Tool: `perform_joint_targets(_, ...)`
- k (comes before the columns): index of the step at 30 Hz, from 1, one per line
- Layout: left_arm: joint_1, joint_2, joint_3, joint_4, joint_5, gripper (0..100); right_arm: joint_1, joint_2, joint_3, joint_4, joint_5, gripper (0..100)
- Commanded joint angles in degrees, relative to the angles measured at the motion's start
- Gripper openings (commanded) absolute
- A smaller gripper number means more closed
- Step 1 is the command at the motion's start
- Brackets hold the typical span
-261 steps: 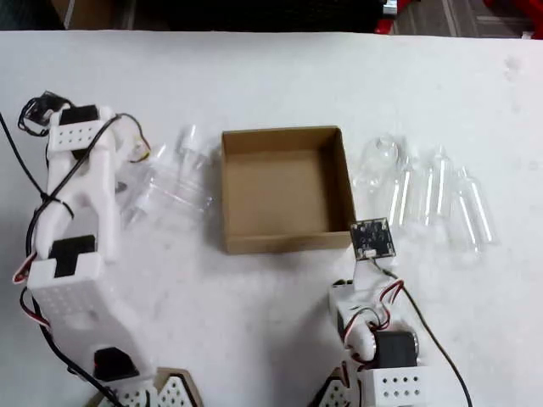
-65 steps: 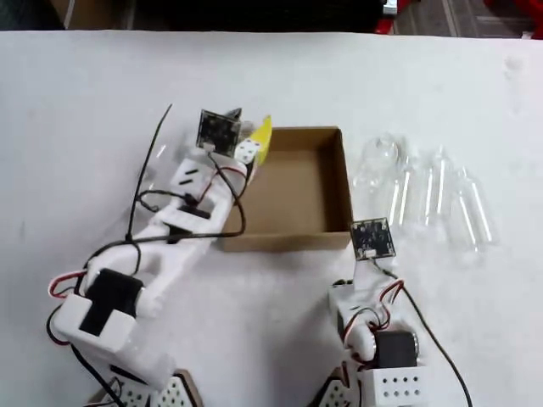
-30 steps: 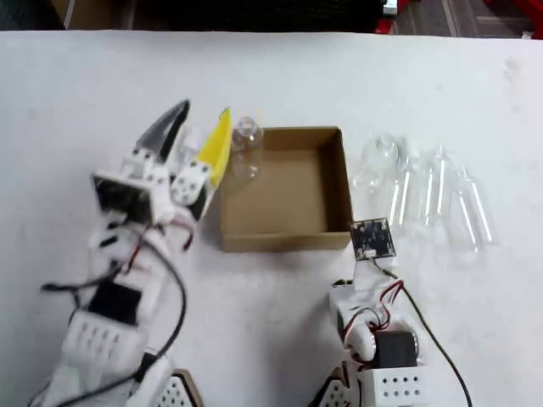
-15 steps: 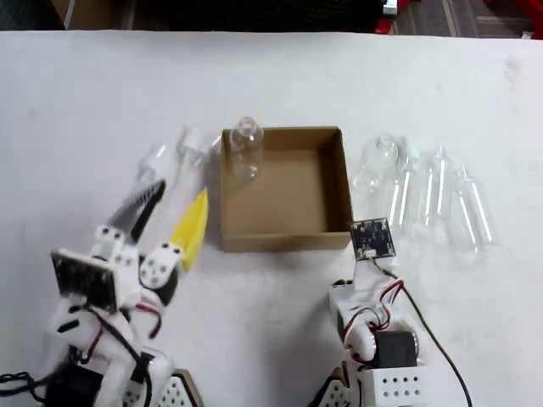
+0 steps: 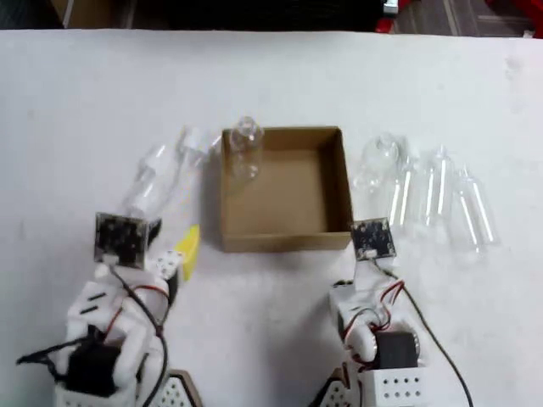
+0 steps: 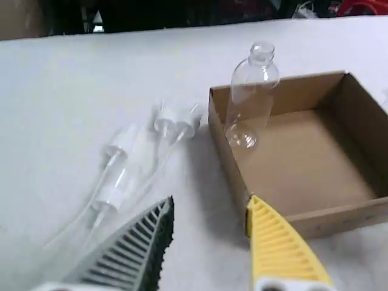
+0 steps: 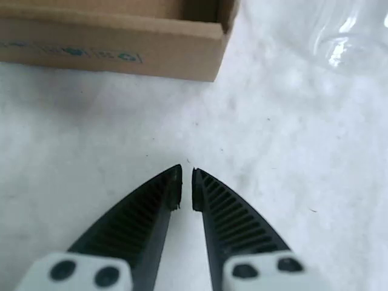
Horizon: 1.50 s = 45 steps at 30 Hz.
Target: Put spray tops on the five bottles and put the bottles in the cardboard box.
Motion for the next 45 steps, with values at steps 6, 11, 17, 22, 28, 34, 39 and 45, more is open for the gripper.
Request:
perform_joint_targets(6, -3.6, -0.4, 13.7, -12.5, 0.7, 19, 0.1, -0.3, 0.5, 0.4, 0.4, 1.5)
perform_joint_targets(11, -6.5, -0.4, 16.7, -15.6, 0.7, 19, 0.1, -0.3, 0.5, 0.4, 0.4, 1.5)
perform_joint_targets(17, -6.7, -0.4, 17.4, -16.2, 0.7, 18, 0.1, -0.3, 0.5, 0.4, 0.4, 1.5)
perform_joint_targets(22, -6.7, -0.4, 17.4, -16.1, 0.7, 18, 0.1, -0.3, 0.5, 0.4, 0.4, 1.5)
perform_joint_targets(28, -6.7, -0.4, 17.2, -16.0, 0.7, 18, 0.1, -0.3, 0.5, 0.4, 0.4, 1.5)
perform_joint_targets(34, -12.0, -0.4, 16.8, -16.4, 0.8, 18, 0.1, -0.3, 0.5, 0.4, 0.4, 1.5)
perform_joint_targets(39, -23.3, -0.4, 14.3, -16.4, 3.0, 18, 0.1, -0.3, 0.5, 0.4, 0.4, 1.5)
perform_joint_targets(45, -24.2, -0.4, 14.5, -16.4, 6.2, 18, 0.1, -0.3, 0.5, 0.4, 0.4, 1.5)
